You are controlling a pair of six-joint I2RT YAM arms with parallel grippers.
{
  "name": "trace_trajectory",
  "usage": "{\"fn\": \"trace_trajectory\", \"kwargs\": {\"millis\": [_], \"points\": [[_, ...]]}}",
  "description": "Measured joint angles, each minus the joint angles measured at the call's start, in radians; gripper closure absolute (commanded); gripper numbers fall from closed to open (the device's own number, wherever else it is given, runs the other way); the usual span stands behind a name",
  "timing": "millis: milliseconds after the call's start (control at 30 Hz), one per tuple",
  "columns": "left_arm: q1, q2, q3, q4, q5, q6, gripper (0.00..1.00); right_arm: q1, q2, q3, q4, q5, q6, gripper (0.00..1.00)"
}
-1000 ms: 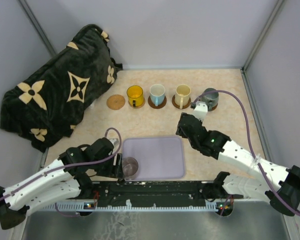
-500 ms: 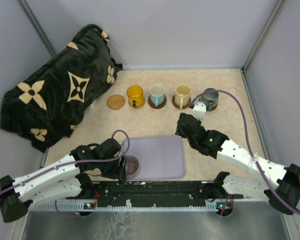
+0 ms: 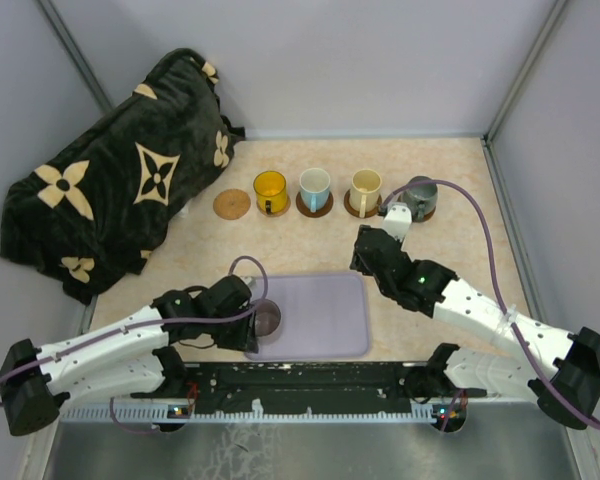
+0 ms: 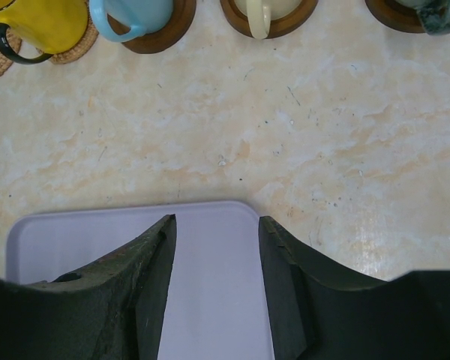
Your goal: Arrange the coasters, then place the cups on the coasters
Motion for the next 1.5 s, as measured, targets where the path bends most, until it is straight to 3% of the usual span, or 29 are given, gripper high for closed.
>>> {"fn": "trace_trajectory", "kwargs": {"millis": [100, 233, 333, 800, 933, 1500], "points": [[-0.003, 0.022, 0.000, 0.028, -0.025, 0.000, 0.59, 0.000, 0.000, 0.000, 0.003, -0.001, 0.000, 0.51], [-0.010, 0.047, 0.000, 0.064, -0.052, 0.000, 0.69, 0.000, 0.000, 0.000, 0.008, -0.004, 0.000, 0.51], [-0.015, 0.059, 0.001, 0.088, -0.089, 0.001, 0.68, 0.000, 0.000, 0.000, 0.008, -0.004, 0.000, 0.51], [-0.027, 0.131, 0.008, 0.115, -0.197, 0.001, 0.51, 0.000, 0.000, 0.000, 0.014, -0.016, 0.000, 0.51], [-0.039, 0.138, 0.018, 0.107, -0.224, 0.005, 0.35, 0.000, -0.001, 0.000, 0.014, -0.020, 0.000, 0.51], [-0.109, 0.181, 0.029, 0.164, -0.372, 0.054, 0.40, 0.000, -0.013, -0.002, 0.030, -0.027, 0.001, 0.52]]}}
